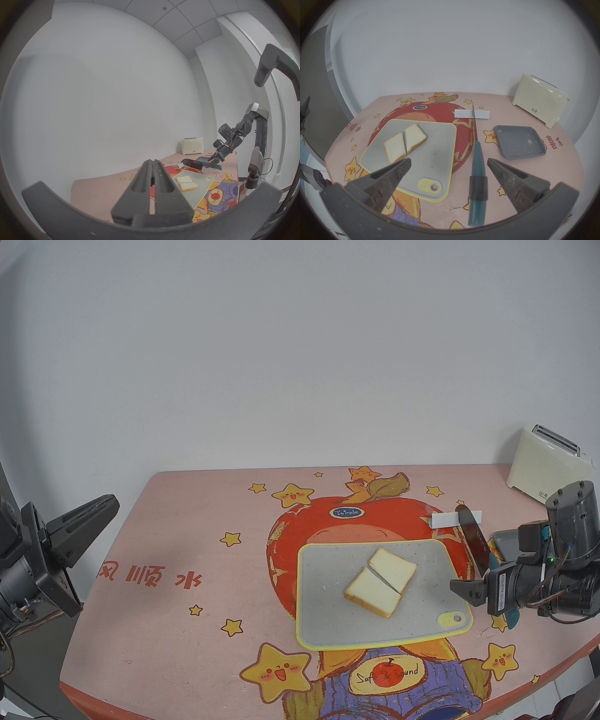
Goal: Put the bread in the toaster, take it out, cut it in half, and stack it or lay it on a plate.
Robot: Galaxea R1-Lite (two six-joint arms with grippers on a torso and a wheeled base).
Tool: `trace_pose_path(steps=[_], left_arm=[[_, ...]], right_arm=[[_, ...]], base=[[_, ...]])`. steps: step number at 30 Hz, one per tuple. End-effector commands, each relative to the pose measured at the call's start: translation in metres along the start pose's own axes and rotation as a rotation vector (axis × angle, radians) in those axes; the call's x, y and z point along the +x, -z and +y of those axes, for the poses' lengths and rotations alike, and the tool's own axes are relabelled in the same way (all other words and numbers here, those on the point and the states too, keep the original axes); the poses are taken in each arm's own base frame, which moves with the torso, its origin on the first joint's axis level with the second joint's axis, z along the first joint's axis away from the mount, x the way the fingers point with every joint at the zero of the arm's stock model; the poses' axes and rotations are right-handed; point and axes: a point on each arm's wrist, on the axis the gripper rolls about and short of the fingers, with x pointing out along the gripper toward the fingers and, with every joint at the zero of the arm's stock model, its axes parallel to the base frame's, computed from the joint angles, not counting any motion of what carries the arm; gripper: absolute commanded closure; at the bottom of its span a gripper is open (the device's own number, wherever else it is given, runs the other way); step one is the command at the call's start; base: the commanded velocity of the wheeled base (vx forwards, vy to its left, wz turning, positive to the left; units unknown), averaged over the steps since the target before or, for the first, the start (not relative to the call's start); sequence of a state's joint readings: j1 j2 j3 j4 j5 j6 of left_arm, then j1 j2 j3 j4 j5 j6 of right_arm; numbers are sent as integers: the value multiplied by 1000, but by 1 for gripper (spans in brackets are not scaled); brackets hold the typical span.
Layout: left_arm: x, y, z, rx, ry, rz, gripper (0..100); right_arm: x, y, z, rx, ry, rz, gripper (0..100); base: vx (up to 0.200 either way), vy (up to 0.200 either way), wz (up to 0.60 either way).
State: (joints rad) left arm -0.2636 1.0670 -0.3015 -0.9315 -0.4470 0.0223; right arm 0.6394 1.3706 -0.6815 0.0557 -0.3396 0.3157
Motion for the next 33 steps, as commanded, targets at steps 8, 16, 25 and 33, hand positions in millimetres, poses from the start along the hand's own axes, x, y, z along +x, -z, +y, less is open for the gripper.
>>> trace_pose_path(steps=[8,16,25,33], left_arm=[[0,1,0,7,0,0,100],[-1,-1,0,10,-1,-5,100],[-1,0,0,10,1,-4,100],[-1,0,0,9,1,-1,100]], right_arm=[[0,-1,5,10,-18,-1,0],[17,-6,18,71,-19,36,0],[32,-10,24,107,-4,66,0],[36,-19,26,164,0,48,0]], base=[[0,0,0],[0,0,0],[0,0,0],[0,0,0]])
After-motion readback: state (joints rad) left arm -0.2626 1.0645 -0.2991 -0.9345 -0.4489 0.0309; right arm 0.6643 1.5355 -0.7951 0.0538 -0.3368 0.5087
